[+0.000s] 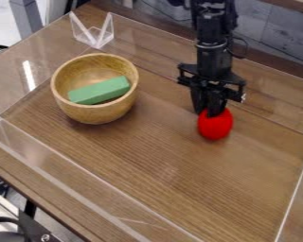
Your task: Move the red fruit to the right
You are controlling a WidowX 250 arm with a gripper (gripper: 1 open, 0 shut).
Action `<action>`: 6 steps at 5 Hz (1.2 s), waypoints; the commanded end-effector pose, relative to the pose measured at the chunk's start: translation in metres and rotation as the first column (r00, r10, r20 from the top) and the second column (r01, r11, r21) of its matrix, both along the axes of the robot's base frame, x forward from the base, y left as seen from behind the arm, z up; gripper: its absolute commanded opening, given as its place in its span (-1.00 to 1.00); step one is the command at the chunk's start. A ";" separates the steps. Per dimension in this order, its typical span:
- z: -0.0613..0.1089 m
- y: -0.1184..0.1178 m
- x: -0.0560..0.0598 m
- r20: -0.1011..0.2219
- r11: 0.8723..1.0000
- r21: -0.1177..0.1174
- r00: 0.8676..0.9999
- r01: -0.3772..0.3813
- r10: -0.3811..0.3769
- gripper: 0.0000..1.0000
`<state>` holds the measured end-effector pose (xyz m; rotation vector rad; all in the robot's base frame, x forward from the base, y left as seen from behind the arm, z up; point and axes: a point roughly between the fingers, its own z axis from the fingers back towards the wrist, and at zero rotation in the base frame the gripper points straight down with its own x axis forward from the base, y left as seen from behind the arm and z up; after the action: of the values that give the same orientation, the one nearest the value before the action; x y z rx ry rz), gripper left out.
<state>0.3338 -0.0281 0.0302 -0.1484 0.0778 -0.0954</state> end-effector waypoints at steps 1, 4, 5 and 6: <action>0.003 -0.001 0.003 0.013 1.000 0.014 1.000 0.005 -0.006 1.00; 0.009 0.000 0.001 0.011 1.000 0.021 1.000 -0.014 0.014 1.00; 0.026 0.001 -0.002 0.038 0.999 0.026 0.999 -0.025 0.024 1.00; 0.043 0.003 -0.003 0.067 0.999 0.029 0.997 -0.034 0.032 1.00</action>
<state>0.3261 -0.0260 0.0541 -0.1208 0.0657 -0.0603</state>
